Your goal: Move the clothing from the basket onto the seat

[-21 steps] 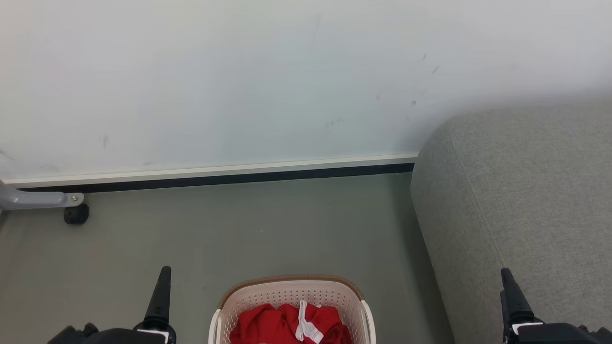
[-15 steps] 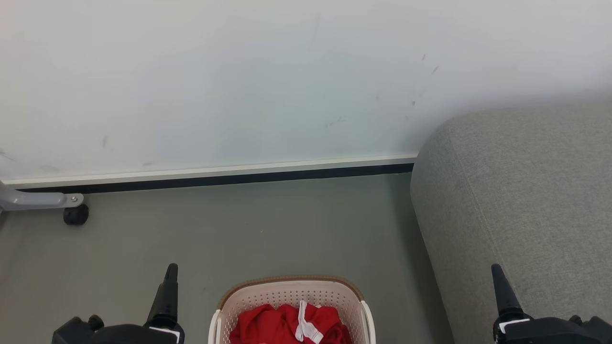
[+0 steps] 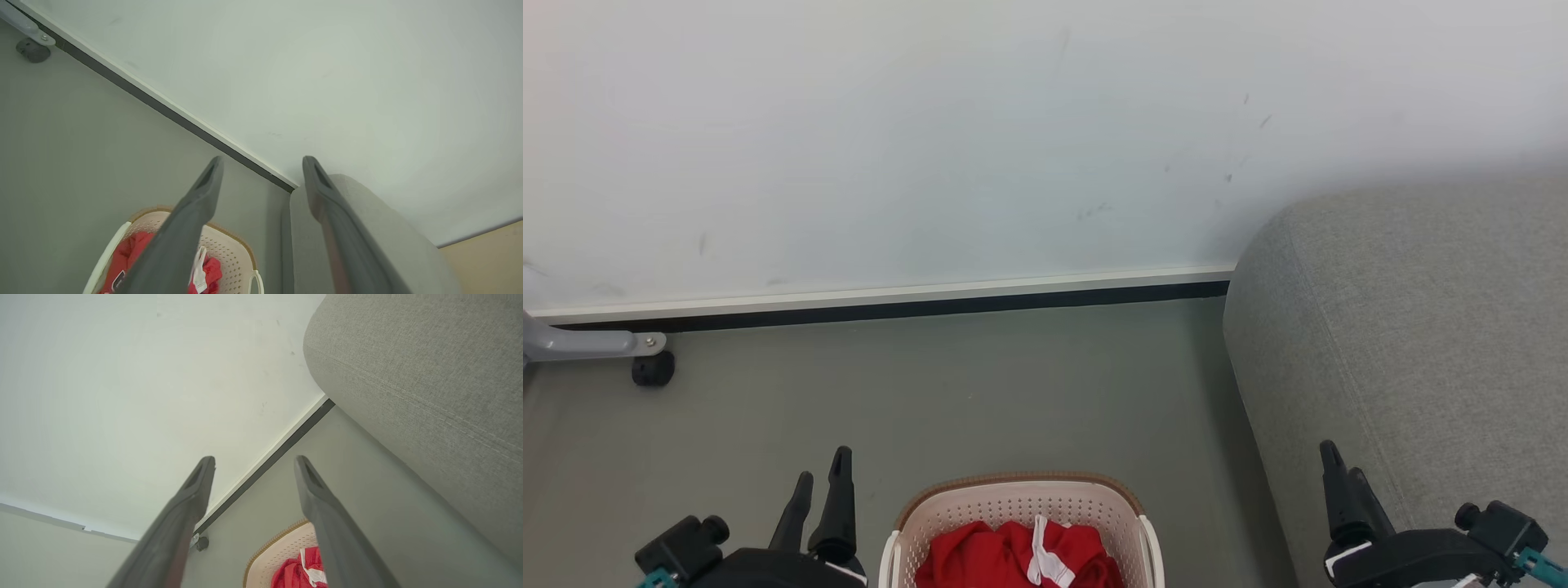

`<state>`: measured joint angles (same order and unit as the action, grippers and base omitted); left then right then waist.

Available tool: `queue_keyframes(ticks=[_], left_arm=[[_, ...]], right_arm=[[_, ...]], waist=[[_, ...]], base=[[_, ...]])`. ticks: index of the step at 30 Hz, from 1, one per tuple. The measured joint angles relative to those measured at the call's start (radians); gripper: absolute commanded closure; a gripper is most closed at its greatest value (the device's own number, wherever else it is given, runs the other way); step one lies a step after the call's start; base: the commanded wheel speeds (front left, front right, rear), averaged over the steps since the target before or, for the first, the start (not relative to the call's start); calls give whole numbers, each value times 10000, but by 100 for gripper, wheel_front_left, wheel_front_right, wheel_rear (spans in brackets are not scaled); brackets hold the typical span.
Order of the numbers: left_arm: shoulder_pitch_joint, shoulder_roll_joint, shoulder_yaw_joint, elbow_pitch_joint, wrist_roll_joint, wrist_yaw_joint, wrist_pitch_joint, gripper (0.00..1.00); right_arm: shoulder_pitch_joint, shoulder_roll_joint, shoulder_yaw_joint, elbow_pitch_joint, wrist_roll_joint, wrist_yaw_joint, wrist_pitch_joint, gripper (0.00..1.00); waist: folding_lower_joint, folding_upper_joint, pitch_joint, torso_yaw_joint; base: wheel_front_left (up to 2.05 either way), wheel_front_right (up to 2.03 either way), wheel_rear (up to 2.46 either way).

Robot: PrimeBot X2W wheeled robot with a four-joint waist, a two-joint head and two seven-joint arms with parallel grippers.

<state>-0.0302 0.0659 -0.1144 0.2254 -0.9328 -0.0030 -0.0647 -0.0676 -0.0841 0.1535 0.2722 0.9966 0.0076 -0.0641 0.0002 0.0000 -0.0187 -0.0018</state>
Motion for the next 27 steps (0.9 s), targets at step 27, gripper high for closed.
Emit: queue_keyframes(ticks=[27], left_arm=[[525,-25,107,73,4552,660,-901,0]], right_arm=[[12,-297,1452,65,-3584,-617,-940,0]], waist=[[-2,0,-238,-38]], base=[[0,0,0]])
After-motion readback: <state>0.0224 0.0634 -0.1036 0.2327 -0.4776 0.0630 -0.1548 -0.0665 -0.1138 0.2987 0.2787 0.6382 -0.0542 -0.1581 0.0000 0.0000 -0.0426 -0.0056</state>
